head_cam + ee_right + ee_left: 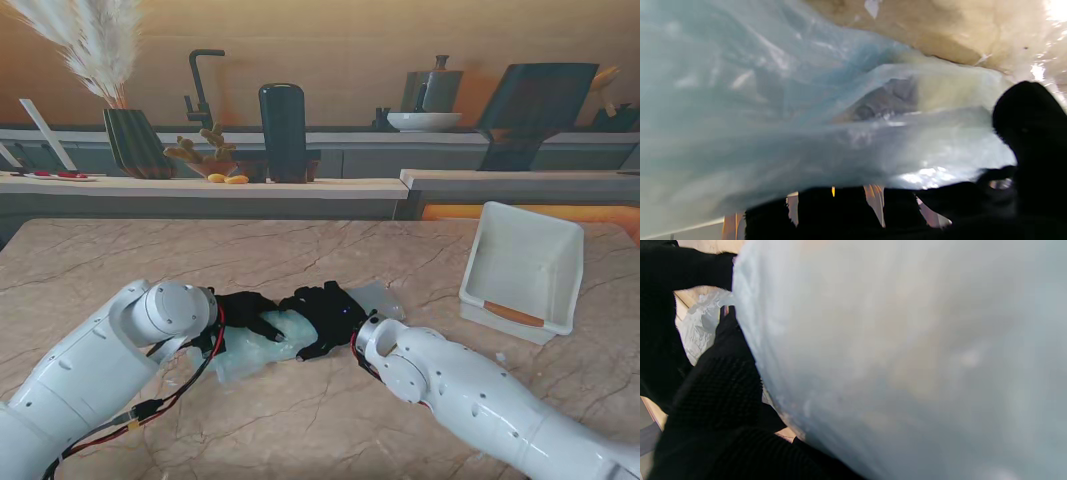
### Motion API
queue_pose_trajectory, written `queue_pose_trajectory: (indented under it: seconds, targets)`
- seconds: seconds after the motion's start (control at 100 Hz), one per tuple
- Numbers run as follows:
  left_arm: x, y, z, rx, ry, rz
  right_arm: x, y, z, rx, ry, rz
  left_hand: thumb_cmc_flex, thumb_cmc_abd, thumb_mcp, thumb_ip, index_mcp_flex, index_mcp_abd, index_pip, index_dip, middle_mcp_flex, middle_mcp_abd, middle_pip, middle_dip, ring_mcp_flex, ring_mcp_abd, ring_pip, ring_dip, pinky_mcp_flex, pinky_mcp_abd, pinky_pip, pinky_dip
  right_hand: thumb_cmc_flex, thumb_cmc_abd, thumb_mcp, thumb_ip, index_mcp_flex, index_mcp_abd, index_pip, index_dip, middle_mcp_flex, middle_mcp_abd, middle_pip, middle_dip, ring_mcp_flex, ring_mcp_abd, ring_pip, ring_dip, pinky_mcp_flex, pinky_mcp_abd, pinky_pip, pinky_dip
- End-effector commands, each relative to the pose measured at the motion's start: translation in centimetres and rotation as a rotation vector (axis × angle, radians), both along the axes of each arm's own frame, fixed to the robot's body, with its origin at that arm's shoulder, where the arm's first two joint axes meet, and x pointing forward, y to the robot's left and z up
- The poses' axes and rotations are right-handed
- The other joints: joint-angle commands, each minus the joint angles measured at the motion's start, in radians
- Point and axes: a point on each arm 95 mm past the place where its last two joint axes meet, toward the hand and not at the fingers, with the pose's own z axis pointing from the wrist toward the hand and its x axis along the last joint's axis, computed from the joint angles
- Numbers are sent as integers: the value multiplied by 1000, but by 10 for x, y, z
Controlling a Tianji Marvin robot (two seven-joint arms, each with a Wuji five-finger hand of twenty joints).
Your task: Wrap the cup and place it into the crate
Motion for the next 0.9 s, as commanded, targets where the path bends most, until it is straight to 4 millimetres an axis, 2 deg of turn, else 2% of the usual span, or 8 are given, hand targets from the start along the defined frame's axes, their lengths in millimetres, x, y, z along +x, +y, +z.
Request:
queue_pose_trajectory:
  seconds: [0.0,0.31,0.51,0.68,0.75,0.78,0.82,0.89]
  targets:
    - [-30,11,-56,76,133,10,2,14,3,5,10,17,229,127,186,69,114,-176,731,98,-28,10,17,9,-89,150,-251,-123,5,192,-183,-67,9,-19,-10,18,-23,25,-7,-10,-37,23,-10,-8,-31,13,-11,-18,-22,12,-24,-13]
    - [-33,6,-57,114,82,6,12,40,-13,-59,163,97,234,139,170,77,41,-107,780,179,-49,11,37,26,-93,147,-236,-109,5,188,-184,-48,85,-31,-39,29,-5,68,-1,-8,23,36,73,17,126,-15,151,59,74,-8,58,32]
    - [-37,3,-54,178,-1,-41,16,49,-18,-107,274,134,215,126,193,74,4,-78,824,220,-51,9,60,38,-84,146,-220,-101,11,199,-164,-31,90,-30,-43,29,41,36,10,10,84,17,106,41,153,-29,195,95,107,-21,160,77]
    - [-40,2,-52,154,-38,-13,20,54,-29,-127,314,161,155,98,182,73,-50,-53,771,189,-77,17,58,38,-96,152,-218,-99,6,201,-151,-25,237,-90,-22,42,401,-100,149,78,451,-55,296,193,381,-75,639,345,196,-64,441,180]
    - [-42,4,-50,140,-50,6,21,55,-34,-139,336,165,19,128,233,85,-76,-18,626,172,-112,27,48,34,-114,157,-223,-101,-3,201,-154,-24,268,-120,91,34,539,-148,216,85,569,-73,373,247,452,-84,815,413,238,-99,585,213]
    - [-42,5,-49,131,-59,17,21,56,-36,-143,345,170,-34,148,253,98,-80,-6,585,156,-122,31,43,33,-119,159,-226,-101,-5,202,-157,-23,291,-172,171,-30,577,-192,326,-18,632,-83,403,261,508,-89,876,419,277,-113,653,213]
    - [-44,7,-47,118,-74,33,21,56,-37,-148,359,175,-80,150,254,108,-94,2,530,125,-133,33,37,31,-125,162,-230,-102,-8,205,-161,-23,321,-209,234,-67,597,-246,433,-73,687,-94,426,259,557,-91,920,422,325,-135,731,223]
    - [-45,10,-43,89,-106,65,22,57,-39,-156,378,183,-119,146,233,104,-106,6,431,57,-152,44,22,27,-134,167,-237,-103,-10,212,-167,-19,346,-194,301,-75,665,-311,526,-89,786,-107,447,226,652,-99,965,417,424,-163,843,240]
